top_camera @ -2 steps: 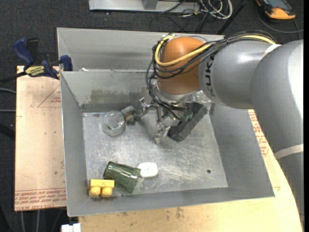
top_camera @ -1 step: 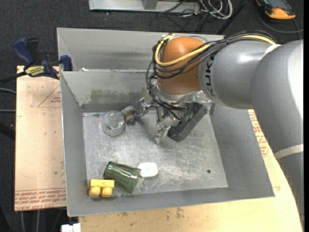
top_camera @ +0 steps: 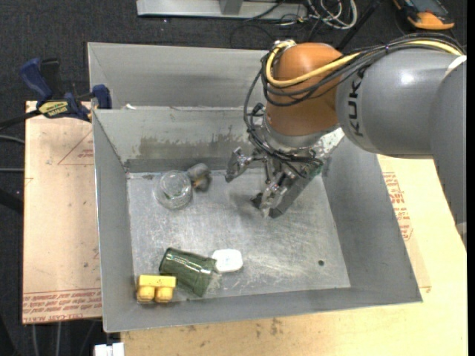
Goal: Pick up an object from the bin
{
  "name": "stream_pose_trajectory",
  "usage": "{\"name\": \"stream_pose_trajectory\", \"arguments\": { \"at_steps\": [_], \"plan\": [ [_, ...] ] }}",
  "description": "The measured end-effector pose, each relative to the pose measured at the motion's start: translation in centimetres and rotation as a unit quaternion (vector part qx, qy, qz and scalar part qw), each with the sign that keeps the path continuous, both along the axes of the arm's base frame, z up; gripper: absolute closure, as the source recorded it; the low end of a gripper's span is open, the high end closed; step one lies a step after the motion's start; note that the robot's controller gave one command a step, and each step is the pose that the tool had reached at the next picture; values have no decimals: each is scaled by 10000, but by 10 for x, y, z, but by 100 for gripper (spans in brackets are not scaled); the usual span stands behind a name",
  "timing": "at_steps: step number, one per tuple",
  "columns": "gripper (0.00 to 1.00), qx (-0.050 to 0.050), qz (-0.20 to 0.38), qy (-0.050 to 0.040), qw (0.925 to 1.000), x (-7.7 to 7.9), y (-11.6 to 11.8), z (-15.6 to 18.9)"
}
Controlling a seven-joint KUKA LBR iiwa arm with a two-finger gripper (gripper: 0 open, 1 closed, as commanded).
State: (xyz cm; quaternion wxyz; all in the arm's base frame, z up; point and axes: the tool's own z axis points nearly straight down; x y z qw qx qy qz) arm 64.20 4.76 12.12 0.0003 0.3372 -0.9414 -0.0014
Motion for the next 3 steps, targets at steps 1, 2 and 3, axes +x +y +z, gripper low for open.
{"name": "stream_pose_trajectory", "arguments": {
  "at_steps": [1,2,3],
  "plan": [
    [0,-2,674,-24,9977,-19,-40,67],
    [0,-2,315,-53,9995,-9,-39,7],
    [100,-9,528,7,9986,-6,-71,-47]
  ]
}}
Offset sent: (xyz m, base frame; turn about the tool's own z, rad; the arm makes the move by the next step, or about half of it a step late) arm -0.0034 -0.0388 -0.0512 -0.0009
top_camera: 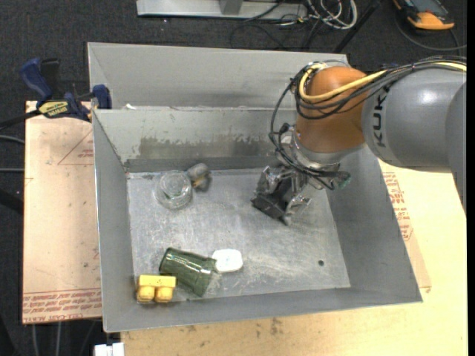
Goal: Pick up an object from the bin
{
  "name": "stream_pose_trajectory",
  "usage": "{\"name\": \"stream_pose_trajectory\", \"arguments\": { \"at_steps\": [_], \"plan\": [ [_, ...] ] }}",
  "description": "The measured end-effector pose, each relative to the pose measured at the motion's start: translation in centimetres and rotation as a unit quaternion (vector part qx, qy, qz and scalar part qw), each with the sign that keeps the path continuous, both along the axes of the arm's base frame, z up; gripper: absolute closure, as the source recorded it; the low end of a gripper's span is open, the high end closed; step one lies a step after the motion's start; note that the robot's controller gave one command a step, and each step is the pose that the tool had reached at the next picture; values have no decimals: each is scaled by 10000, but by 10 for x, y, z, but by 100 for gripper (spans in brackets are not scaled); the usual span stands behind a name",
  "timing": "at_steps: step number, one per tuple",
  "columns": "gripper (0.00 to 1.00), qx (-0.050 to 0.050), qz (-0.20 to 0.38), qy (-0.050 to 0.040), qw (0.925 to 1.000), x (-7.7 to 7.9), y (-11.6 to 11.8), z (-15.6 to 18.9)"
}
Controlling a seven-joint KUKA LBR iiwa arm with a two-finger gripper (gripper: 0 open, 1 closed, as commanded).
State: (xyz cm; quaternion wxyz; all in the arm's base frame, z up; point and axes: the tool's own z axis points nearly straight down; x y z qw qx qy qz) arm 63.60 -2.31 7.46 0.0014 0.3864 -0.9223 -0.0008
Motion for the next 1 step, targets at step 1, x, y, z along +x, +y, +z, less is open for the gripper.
{"name": "stream_pose_trajectory", "arguments": {
  "at_steps": [1],
  "plan": [
    [100,0,-1,0,10000,0,0,0]
  ]
}}
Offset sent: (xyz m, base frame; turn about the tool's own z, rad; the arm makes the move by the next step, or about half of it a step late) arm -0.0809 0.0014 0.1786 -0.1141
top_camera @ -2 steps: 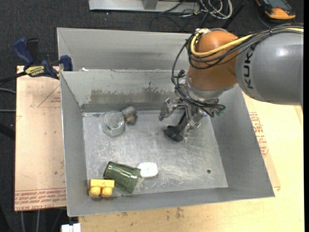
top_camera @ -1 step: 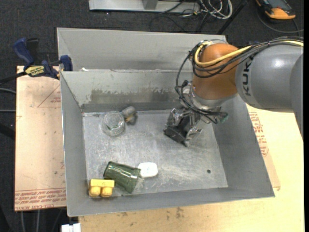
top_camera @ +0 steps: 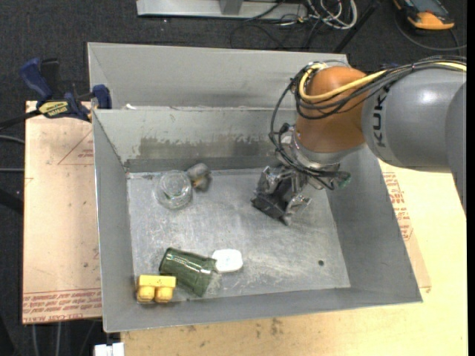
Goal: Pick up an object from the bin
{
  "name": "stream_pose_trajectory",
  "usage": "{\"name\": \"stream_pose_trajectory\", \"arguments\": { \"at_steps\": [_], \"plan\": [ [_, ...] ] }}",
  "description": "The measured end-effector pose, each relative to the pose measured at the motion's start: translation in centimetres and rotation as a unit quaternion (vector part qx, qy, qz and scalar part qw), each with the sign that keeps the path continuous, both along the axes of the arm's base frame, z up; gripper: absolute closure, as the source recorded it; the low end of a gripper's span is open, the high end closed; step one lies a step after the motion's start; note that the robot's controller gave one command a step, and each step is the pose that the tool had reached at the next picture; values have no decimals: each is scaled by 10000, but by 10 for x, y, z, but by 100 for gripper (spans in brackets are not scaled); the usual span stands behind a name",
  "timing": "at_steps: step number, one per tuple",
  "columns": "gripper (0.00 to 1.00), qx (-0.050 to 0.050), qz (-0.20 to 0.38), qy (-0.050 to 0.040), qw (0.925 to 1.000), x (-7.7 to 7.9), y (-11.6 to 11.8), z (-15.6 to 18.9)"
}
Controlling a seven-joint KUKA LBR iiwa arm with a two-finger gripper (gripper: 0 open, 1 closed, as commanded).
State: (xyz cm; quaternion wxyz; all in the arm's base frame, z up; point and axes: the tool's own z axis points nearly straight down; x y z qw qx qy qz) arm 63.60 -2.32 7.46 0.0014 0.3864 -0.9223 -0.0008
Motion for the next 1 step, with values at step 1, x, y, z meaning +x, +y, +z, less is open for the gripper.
{"name": "stream_pose_trajectory", "arguments": {
  "at_steps": [1],
  "plan": [
    [100,3,554,-21,9985,-81,2,179]
  ]
}}
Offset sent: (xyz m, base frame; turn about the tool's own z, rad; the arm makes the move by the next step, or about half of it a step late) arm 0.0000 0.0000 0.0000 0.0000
